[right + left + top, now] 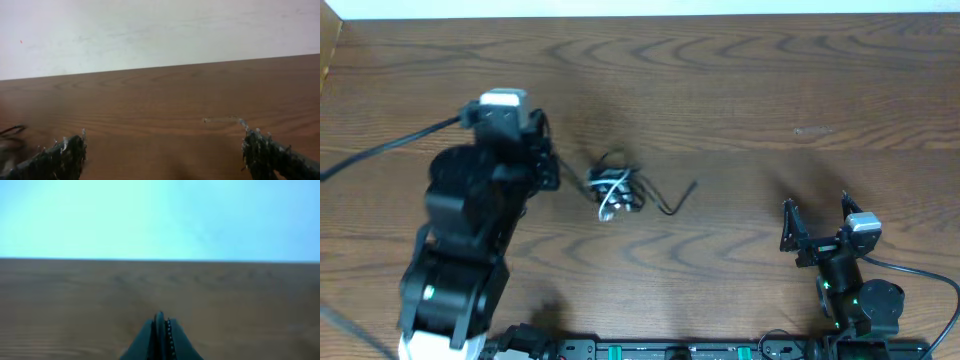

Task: Untangle cables
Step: 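Bring the right gripper in and grasp the tangle near the left gripper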

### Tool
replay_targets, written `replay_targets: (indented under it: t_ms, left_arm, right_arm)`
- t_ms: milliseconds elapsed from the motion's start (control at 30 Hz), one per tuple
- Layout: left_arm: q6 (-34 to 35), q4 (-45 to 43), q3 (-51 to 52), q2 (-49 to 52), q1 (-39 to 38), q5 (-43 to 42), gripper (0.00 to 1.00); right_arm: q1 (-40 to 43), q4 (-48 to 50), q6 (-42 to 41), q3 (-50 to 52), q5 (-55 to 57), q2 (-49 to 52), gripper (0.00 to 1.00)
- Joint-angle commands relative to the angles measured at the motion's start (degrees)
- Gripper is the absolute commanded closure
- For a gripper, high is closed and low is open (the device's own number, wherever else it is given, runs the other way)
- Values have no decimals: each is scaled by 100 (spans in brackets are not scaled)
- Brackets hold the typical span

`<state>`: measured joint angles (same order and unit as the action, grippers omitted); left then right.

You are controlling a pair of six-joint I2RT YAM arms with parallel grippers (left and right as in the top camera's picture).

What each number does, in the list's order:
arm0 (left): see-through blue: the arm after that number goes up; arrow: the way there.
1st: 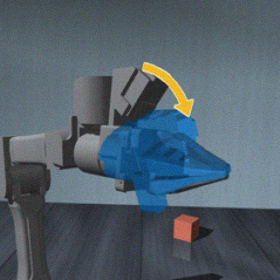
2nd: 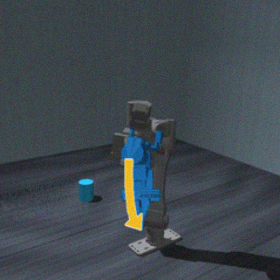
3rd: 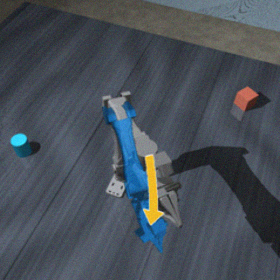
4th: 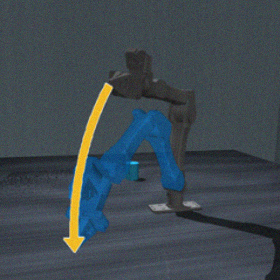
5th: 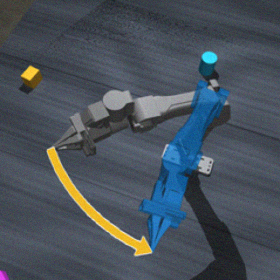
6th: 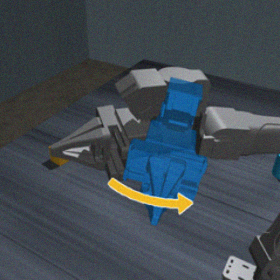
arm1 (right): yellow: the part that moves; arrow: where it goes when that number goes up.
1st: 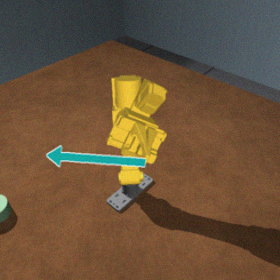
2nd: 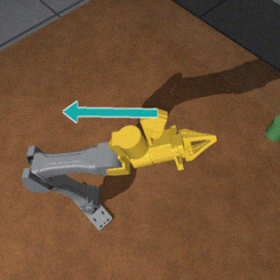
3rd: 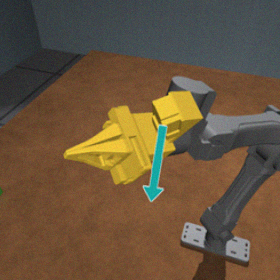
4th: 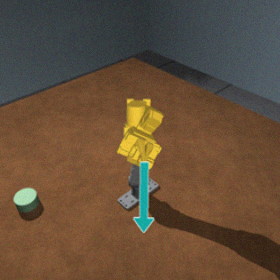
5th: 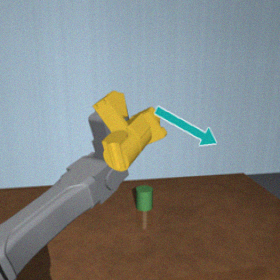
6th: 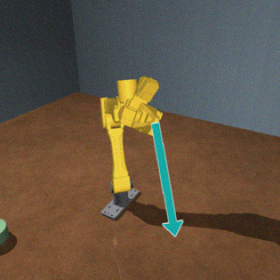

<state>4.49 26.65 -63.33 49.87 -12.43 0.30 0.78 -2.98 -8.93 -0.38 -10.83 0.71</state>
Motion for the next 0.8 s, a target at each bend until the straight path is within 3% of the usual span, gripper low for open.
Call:
replay_targets:
  t_ms: [0,233,433,600,767]
  left_arm:
    - [26,-131,-7,-348,31,603,93]
    - [31,-238,-7,-332,31,348,93]
    - [57,-365,-7,-133,24,-275,93]
    - [79,-531,-7,186,24,-992,92]
    - [229,-673,-7,522,24,-1615,92]
  right_arm:
    - [-24,52,-302,7,-595,-33,1]
    - [-24,282,-1128,-61,-1541,-33,1]
    - [-22,114,-1119,-802,-1976,459,1]
    - [-22,-13,-721,-1635,-2745,1825,1]
    - [-24,-20,-369,-2520,-4105,3915,1]
